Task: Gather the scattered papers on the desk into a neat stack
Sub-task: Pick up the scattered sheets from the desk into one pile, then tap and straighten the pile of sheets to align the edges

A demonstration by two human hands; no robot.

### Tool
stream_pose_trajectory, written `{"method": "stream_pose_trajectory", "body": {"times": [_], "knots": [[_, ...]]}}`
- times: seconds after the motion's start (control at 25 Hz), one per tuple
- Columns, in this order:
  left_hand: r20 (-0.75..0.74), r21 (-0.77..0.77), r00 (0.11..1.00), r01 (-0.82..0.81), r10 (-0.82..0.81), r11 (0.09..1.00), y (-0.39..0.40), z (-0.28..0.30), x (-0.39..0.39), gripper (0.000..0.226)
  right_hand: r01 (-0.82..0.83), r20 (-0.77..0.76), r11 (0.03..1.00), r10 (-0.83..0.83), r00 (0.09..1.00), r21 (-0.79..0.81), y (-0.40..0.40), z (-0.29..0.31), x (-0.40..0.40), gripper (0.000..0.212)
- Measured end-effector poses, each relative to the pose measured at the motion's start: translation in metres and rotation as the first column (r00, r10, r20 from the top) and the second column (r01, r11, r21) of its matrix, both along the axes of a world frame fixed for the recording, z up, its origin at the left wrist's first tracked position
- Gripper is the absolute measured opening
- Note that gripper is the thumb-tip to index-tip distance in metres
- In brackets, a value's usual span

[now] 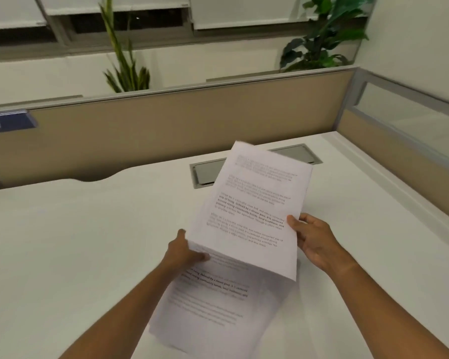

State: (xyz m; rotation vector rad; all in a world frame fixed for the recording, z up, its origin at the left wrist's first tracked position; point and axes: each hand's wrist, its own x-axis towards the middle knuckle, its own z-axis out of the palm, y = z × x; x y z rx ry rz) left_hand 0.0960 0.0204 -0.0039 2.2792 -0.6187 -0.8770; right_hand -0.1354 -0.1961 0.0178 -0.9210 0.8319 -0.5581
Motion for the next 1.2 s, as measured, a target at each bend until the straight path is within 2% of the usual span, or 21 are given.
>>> {"method": "stream_pose_trajectory", "body": {"times": [0.04, 0.16, 0.24, 0.28, 0.36, 0.48, 0.56, 0.64, 0.76, 0.84, 0.88, 0.96, 1.08, 1.2], "knots": [[-0.044, -0.056, 0.995, -0.088, 0.086, 0.995, 0.027, 0.002, 0.000, 0.072, -0.072, -0.050, 0.997, 0.072, 0.996, 0.006, 0.012, -0.007, 0.008, 0.018], [-0.136, -0.127, 0.972, -0.211, 0.194, 0.969, 0.090, -0.002, -0.003, 0.063, -0.281, -0.266, 0.959, 0.263, 0.928, -0.032, 0.049, -0.025, 0.030, 0.021], [-0.243, -0.161, 0.921, -0.349, 0.305, 0.923, 0.118, -0.010, -0.002, 0.041, -0.400, -0.456, 0.903, 0.294, 0.840, -0.155, 0.075, -0.035, 0.044, 0.024], [-0.290, -0.149, 0.886, -0.415, 0.362, 0.897, 0.127, -0.012, -0.001, 0.032, -0.445, -0.544, 0.865, 0.264, 0.796, -0.232, 0.088, -0.038, 0.050, 0.026], [-0.322, -0.124, 0.852, -0.470, 0.413, 0.874, 0.134, -0.013, 0.000, 0.037, -0.508, -0.669, 0.787, 0.170, 0.724, -0.350, 0.111, -0.041, 0.060, 0.031], [-0.289, -0.234, 0.887, -0.429, 0.359, 0.872, 0.130, -0.012, -0.008, 0.039, -0.603, -0.773, 0.678, 0.081, 0.629, -0.419, 0.133, -0.035, 0.066, 0.039], [-0.235, -0.310, 0.919, -0.380, 0.317, 0.872, 0.130, -0.014, -0.015, 0.041, -0.627, -0.824, 0.642, -0.013, 0.566, -0.441, 0.138, -0.034, 0.063, 0.050], [-0.192, -0.383, 0.931, -0.362, 0.310, 0.850, 0.138, -0.015, -0.018, 0.039, -0.552, -0.817, 0.704, -0.067, 0.573, -0.446, 0.138, -0.034, 0.057, 0.070], [-0.201, -0.529, 0.931, -0.366, 0.306, 0.766, 0.150, -0.013, -0.012, 0.037, -0.318, -0.679, 0.875, -0.017, 0.734, -0.366, 0.133, -0.029, 0.054, 0.091], [-0.262, -0.589, 0.920, -0.391, 0.291, 0.708, 0.154, -0.008, -0.006, 0.035, -0.246, -0.404, 0.960, 0.173, 0.898, -0.134, 0.130, -0.023, 0.060, 0.084], [-0.298, -0.595, 0.910, -0.413, 0.288, 0.689, 0.155, -0.007, -0.004, 0.035, -0.284, -0.227, 0.959, 0.275, 0.934, -0.006, 0.129, -0.019, 0.062, 0.074], [-0.373, -0.545, 0.879, -0.467, 0.297, 0.697, 0.155, -0.009, 0.000, 0.039, -0.371, -0.037, 0.923, 0.376, 0.926, 0.099, 0.129, -0.016, 0.067, 0.051], [-0.394, -0.332, 0.863, -0.455, 0.317, 0.827, 0.160, -0.021, 0.000, 0.049, -0.440, -0.104, 0.891, 0.450, 0.887, 0.107, 0.137, -0.024, 0.073, 0.041], [-0.328, -0.214, 0.872, -0.444, 0.364, 0.870, 0.160, -0.026, 0.000, 0.042, -0.455, -0.211, 0.885, 0.465, 0.860, 0.093, 0.148, -0.037, 0.078, 0.043]]}}
